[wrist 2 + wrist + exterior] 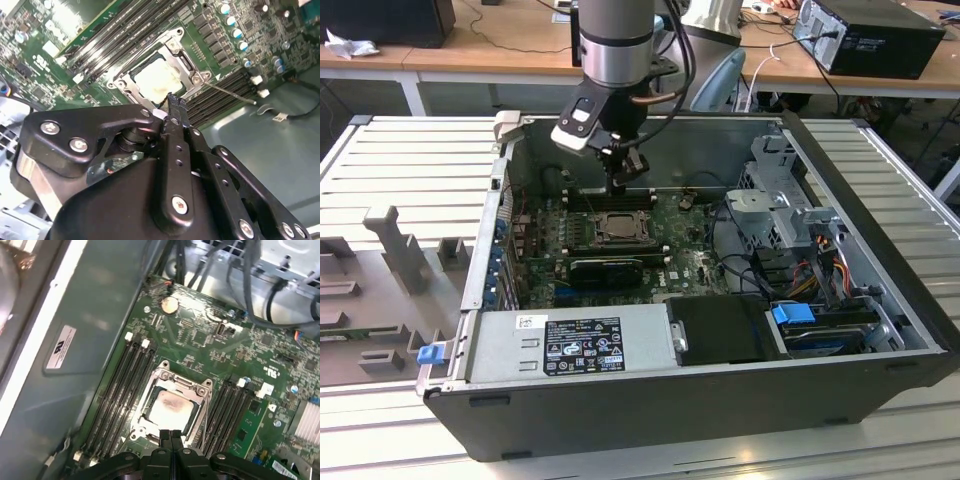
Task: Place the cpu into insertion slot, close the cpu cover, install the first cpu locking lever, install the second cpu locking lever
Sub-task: 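Install the first cpu locking lever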
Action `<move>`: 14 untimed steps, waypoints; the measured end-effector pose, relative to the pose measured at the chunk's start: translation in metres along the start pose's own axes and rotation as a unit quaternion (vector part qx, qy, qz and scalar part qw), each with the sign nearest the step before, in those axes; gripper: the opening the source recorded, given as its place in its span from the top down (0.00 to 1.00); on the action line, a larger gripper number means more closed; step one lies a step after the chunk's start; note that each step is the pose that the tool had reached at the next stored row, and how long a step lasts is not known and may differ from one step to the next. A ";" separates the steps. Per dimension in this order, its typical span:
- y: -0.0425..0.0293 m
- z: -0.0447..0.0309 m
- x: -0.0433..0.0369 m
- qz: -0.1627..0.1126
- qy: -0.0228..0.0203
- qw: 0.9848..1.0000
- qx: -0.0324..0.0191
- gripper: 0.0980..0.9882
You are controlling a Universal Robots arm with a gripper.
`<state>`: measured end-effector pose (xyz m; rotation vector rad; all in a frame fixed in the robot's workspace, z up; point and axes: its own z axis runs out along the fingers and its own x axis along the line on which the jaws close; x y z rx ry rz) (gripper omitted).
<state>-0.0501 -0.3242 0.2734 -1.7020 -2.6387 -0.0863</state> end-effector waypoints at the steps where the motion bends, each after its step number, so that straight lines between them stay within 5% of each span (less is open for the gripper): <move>1: 0.0000 0.0001 0.0000 -0.007 0.000 1.000 0.000 0.99; 3: 0.0000 0.0005 0.0000 -0.040 0.002 0.999 0.001 0.99; 9: 0.0000 0.0014 0.0000 -0.121 0.005 0.993 0.004 0.99; 14: -0.0001 0.0019 -0.0001 -0.178 0.006 0.984 0.007 0.99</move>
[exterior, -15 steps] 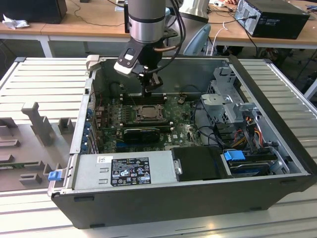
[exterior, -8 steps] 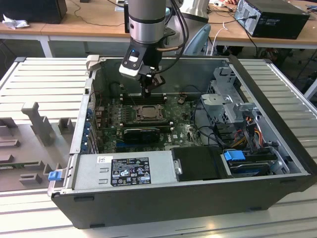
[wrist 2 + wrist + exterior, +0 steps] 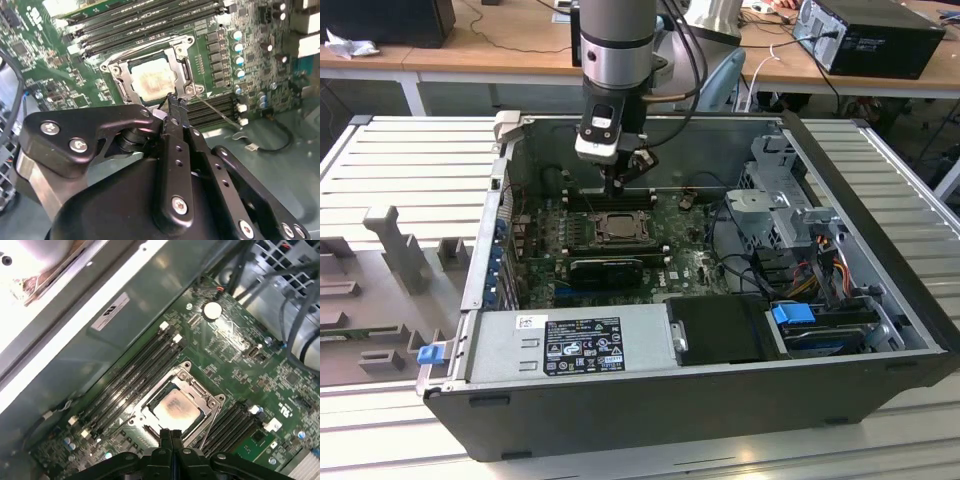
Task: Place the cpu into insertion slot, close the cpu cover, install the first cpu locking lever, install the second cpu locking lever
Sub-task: 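Install the first cpu locking lever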
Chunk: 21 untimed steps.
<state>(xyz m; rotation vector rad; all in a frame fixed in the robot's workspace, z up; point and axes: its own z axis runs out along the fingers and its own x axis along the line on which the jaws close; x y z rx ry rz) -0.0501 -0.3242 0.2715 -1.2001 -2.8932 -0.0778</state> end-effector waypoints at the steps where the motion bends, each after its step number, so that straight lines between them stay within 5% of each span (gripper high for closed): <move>1: 0.0000 0.0001 0.0000 -0.016 0.000 1.000 0.001 0.99; 7: 0.0000 0.0004 0.0000 -0.079 0.003 0.997 0.002 0.99; 9: 0.0000 0.0009 0.0000 -0.113 0.004 0.994 0.003 0.99; 11: 0.0000 0.0017 0.0000 -0.155 0.006 0.988 0.004 0.99; 15: -0.0001 0.0021 0.0000 -0.192 0.008 0.981 0.005 0.99; 21: -0.0001 0.0026 -0.0001 -0.261 0.010 0.965 0.007 0.99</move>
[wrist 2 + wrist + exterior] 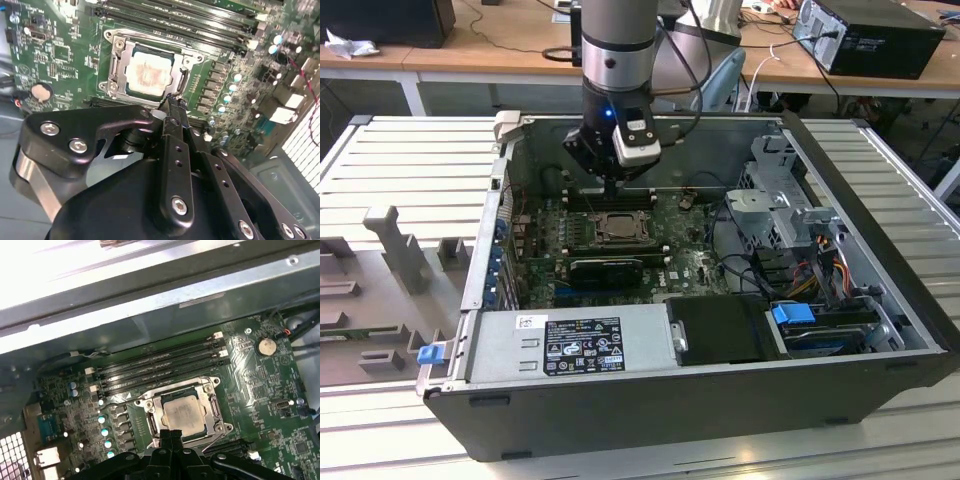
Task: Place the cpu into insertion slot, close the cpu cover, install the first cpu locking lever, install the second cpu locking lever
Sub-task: 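Install the first cpu locking lever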
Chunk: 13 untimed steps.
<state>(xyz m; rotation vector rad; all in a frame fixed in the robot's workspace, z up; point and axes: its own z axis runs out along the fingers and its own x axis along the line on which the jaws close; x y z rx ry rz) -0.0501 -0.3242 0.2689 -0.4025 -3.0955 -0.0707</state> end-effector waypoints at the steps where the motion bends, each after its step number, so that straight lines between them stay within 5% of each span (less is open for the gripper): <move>1: 0.0000 0.0001 0.0000 -0.007 0.000 1.000 0.000 0.99; 8: 0.0000 0.0004 -0.0001 -0.074 0.003 0.997 0.002 0.99; 10: 0.0001 0.0007 -0.0003 -0.109 0.005 0.994 0.003 0.99; 13: 0.0000 0.0012 -0.0004 -0.166 0.007 0.986 0.004 0.99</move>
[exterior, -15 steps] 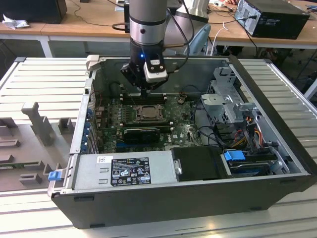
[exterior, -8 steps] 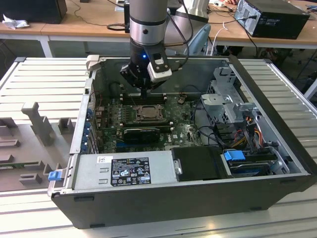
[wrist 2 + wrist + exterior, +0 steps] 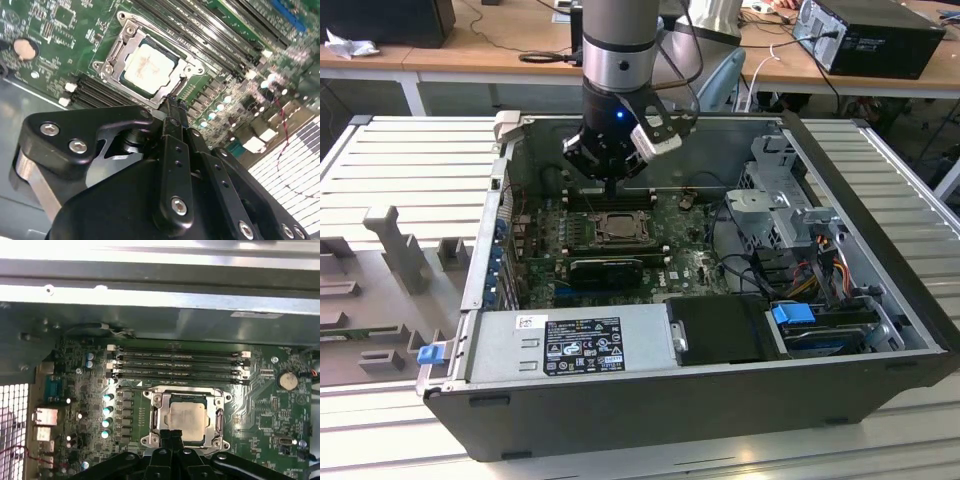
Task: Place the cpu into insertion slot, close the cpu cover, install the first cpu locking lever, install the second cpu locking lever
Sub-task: 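Install the first cpu locking lever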
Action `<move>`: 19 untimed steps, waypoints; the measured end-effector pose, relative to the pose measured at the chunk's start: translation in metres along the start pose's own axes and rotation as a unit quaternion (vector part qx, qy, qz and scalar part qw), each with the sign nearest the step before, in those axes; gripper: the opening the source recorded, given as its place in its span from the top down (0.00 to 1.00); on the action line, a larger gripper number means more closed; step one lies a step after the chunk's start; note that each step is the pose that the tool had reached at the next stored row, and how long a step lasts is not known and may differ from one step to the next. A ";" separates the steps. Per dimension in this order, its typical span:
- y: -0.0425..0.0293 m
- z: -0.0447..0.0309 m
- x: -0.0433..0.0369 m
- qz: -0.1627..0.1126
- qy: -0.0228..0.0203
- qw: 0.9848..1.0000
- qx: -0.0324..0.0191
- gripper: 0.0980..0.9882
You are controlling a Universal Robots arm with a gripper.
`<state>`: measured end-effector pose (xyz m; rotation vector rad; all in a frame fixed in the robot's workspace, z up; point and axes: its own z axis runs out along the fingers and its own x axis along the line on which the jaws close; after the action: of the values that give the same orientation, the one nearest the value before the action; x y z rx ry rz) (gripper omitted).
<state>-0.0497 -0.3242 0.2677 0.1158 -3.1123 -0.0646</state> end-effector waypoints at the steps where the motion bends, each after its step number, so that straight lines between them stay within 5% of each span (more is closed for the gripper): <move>1: 0.0000 0.0002 0.0008 -0.006 0.000 1.000 0.000 0.99; 5: 0.0011 0.0010 0.0148 -0.007 -0.005 1.000 0.000 0.99; 8: 0.0013 0.0016 0.0173 -0.002 -0.006 1.000 -0.004 0.99; 9: 0.0013 0.0020 0.0174 0.005 -0.006 1.000 -0.006 0.99; 12: 0.0012 0.0023 0.0174 0.015 -0.008 1.000 -0.023 0.99; 19: 0.0022 0.0037 0.0315 0.021 -0.009 0.999 -0.032 0.99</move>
<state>-0.0814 -0.3242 0.2648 0.0474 -3.1251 -0.1653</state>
